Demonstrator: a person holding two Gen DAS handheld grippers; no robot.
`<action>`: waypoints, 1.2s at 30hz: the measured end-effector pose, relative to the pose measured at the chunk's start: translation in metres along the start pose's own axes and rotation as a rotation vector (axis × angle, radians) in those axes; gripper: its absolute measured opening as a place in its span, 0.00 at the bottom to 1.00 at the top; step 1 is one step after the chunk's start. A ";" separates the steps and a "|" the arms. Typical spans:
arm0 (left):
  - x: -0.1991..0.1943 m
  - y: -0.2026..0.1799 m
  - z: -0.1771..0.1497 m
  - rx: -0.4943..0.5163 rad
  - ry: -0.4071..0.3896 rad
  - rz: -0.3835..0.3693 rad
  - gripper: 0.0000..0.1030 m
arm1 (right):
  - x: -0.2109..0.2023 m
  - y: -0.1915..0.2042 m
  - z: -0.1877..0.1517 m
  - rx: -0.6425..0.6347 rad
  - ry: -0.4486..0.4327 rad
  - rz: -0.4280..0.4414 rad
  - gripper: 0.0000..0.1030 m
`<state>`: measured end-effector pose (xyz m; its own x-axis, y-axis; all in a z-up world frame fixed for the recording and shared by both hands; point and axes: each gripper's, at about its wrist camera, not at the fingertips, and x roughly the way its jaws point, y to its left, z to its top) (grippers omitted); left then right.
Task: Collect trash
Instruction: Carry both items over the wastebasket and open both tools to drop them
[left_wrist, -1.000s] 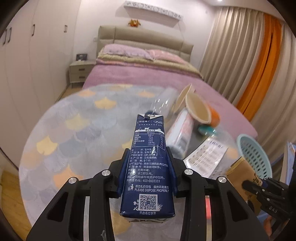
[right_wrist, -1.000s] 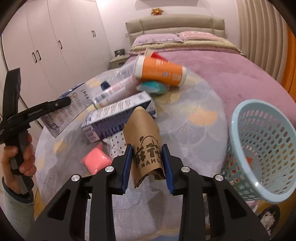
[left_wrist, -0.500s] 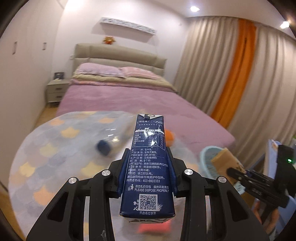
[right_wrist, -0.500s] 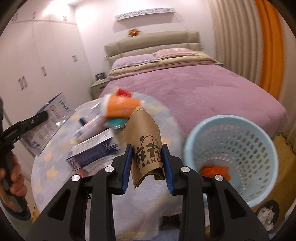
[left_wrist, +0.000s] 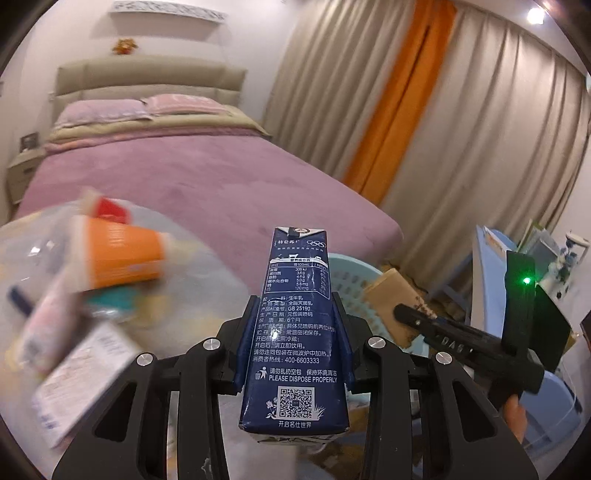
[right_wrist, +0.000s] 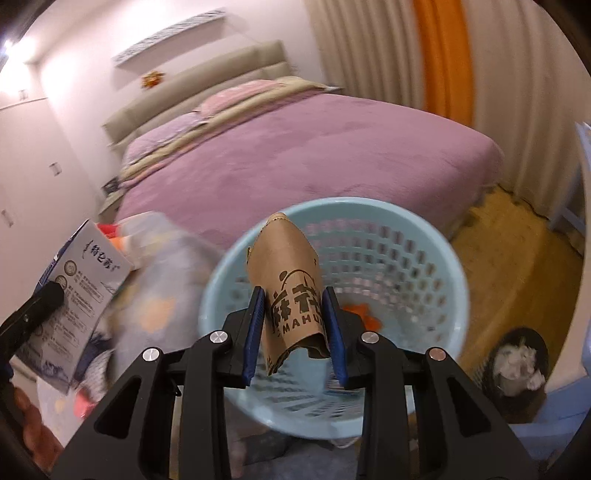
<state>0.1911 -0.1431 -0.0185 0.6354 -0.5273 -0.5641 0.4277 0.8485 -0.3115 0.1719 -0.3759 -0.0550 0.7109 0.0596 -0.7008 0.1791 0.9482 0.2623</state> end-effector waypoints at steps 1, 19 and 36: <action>0.013 -0.006 0.002 0.000 0.018 -0.018 0.34 | 0.004 -0.006 0.001 0.015 0.008 -0.024 0.28; 0.094 -0.037 -0.008 0.007 0.152 -0.050 0.55 | 0.048 -0.057 -0.008 0.102 0.119 -0.143 0.42; 0.005 -0.038 -0.009 0.074 0.005 -0.008 0.60 | -0.001 0.006 -0.012 -0.036 0.019 -0.053 0.42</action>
<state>0.1722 -0.1776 -0.0163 0.6283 -0.5341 -0.5657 0.4794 0.8385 -0.2593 0.1641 -0.3665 -0.0600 0.6876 0.0148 -0.7259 0.1916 0.9607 0.2010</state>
